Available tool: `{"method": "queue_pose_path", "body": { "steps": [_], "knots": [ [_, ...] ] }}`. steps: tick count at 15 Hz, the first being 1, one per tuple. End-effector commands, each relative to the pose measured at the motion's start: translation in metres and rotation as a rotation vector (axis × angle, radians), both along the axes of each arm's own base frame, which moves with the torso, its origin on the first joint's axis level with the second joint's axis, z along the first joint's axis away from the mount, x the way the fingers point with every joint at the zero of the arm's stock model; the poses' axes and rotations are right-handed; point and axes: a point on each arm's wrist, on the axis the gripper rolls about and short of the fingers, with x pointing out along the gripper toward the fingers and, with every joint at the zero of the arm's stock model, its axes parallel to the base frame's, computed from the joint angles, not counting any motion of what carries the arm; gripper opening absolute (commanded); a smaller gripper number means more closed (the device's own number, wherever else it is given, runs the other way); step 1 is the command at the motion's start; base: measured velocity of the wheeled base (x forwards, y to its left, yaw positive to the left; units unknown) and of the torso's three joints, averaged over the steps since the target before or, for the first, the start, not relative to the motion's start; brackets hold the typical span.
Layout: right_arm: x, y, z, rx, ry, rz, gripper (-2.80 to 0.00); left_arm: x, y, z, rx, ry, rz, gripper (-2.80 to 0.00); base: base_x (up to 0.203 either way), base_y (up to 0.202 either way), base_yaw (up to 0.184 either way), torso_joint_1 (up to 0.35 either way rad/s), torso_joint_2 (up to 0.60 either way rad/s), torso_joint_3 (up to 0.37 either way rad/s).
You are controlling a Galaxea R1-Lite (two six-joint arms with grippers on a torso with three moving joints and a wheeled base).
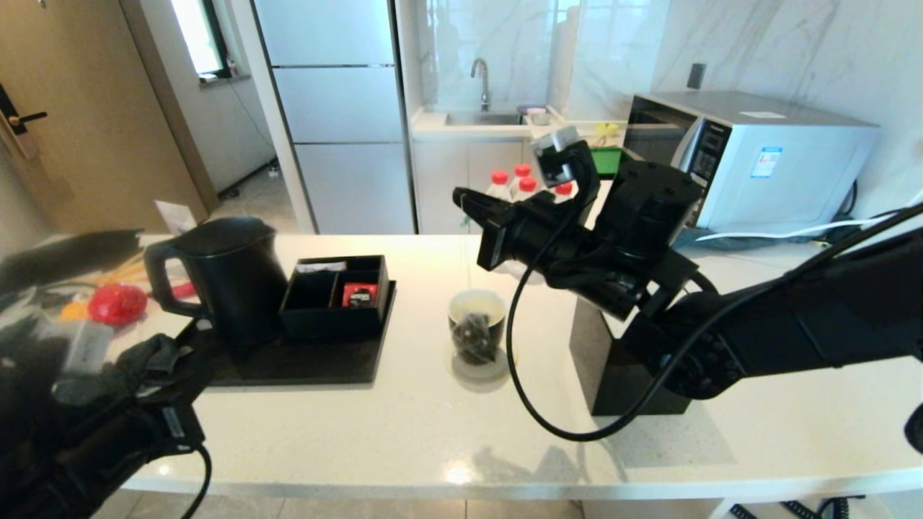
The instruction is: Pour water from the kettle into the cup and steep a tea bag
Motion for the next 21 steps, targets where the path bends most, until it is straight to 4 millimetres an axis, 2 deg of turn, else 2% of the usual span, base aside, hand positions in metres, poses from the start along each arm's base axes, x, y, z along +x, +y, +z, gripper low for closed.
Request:
{"method": "queue_pose_path", "body": {
  "steps": [1, 6, 8, 10, 13, 15, 18, 21],
  "knots": [
    [0.001, 0.001, -0.002, 0.000, -0.001, 0.002, -2.80, -0.025, 0.010, 0.001, -0.003, -0.062, 0.059, -2.80, 0.000, 0.000, 0.000, 0.000, 0.00, 0.000],
    [0.004, 0.003, -0.009, -0.006, 0.007, 0.002, -2.80, -0.082, 0.017, 0.001, 0.001, -0.143, 0.130, -2.80, 0.000, 0.000, 0.000, 0.000, 0.00, 0.000],
    [0.005, 0.003, -0.010, -0.009, 0.010, 0.001, -2.80, -0.108, 0.016, -0.007, 0.005, -0.164, 0.130, -2.80, 0.000, 0.000, 0.000, 0.000, 0.00, 0.000],
    [0.007, 0.002, -0.012, -0.011, 0.013, -0.006, -2.80, -0.127, 0.016, -0.022, 0.020, -0.118, 0.117, -2.80, 0.000, 0.000, 0.000, 0.000, 0.00, 0.000],
    [0.011, -0.003, -0.013, -0.013, 0.015, -0.020, -2.80, -0.135, 0.014, -0.030, 0.022, -0.105, 0.007, -2.80, 0.000, 0.000, 0.000, 0.000, 0.00, 0.000],
    [0.013, -0.006, -0.014, -0.015, 0.016, -0.029, -2.80, -0.146, 0.014, -0.039, 0.086, -0.098, -0.031, -2.80, 0.000, 0.000, 0.000, 0.000, 0.00, 0.000],
    [0.014, -0.007, -0.014, -0.013, 0.013, -0.032, -2.80, -0.153, 0.014, -0.045, 0.131, -0.115, -0.017, -2.80, 0.000, 0.000, 0.000, 0.000, 0.00, 0.000],
    [0.015, -0.006, -0.015, -0.014, 0.012, -0.032, -2.80, -0.160, 0.014, -0.046, 0.129, -0.202, -0.001, -2.80, 0.000, 0.000, 0.000, 0.000, 0.00, 0.000]
  ]
}}
